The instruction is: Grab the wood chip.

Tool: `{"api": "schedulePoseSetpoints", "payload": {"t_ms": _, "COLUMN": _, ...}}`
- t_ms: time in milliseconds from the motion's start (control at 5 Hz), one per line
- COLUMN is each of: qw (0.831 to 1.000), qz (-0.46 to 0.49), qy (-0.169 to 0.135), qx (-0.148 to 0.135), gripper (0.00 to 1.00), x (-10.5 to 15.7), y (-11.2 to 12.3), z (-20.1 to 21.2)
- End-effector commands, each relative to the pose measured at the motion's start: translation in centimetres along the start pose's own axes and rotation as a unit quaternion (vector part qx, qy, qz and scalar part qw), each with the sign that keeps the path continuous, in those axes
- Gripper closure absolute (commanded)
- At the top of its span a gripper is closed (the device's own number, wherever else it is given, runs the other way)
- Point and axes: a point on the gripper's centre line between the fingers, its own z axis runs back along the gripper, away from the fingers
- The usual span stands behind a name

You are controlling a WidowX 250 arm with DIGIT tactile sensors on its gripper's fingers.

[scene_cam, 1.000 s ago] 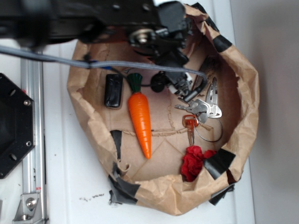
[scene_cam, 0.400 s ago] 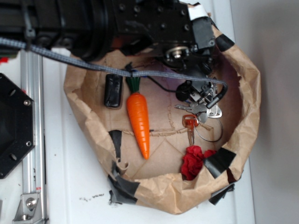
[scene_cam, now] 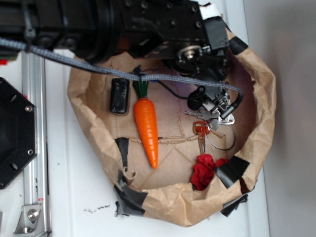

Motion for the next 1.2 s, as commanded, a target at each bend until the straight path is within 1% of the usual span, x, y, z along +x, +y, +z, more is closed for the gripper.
{"api": "schedulePoseSetpoints", "payload": {"t_ms": 0, "qw": 0.999, "qz": 0.008, "qy": -0.047, "qx": -0.009, "gripper": 0.0, "x": 1.4, "y": -0.4, "z": 0.7}}
{"api": "schedulePoseSetpoints", "payload": {"t_ms": 200, "qw": 0.999, "qz": 0.004, "qy": -0.035, "qx": 0.006, "gripper": 0.0, "x": 1.6, "y": -0.6, "z": -1.2}}
{"api": "schedulePoseSetpoints", "payload": {"t_ms": 400, "qw": 0.999, "qz": 0.0, "qy": -0.031, "qx": 0.014, "gripper": 0.0, "x": 1.4, "y": -0.7, "z": -1.9}}
{"api": "schedulePoseSetpoints", "payload": {"t_ms": 600, "qw": 0.999, "qz": -0.002, "qy": -0.03, "qx": 0.016, "gripper": 0.0, "x": 1.6, "y": -1.8, "z": -3.2}}
{"api": "schedulePoseSetpoints", "payload": {"t_ms": 1000, "qw": 1.0, "qz": -0.005, "qy": -0.023, "qx": 0.016, "gripper": 0.0, "x": 1.3, "y": -1.0, "z": -3.1}}
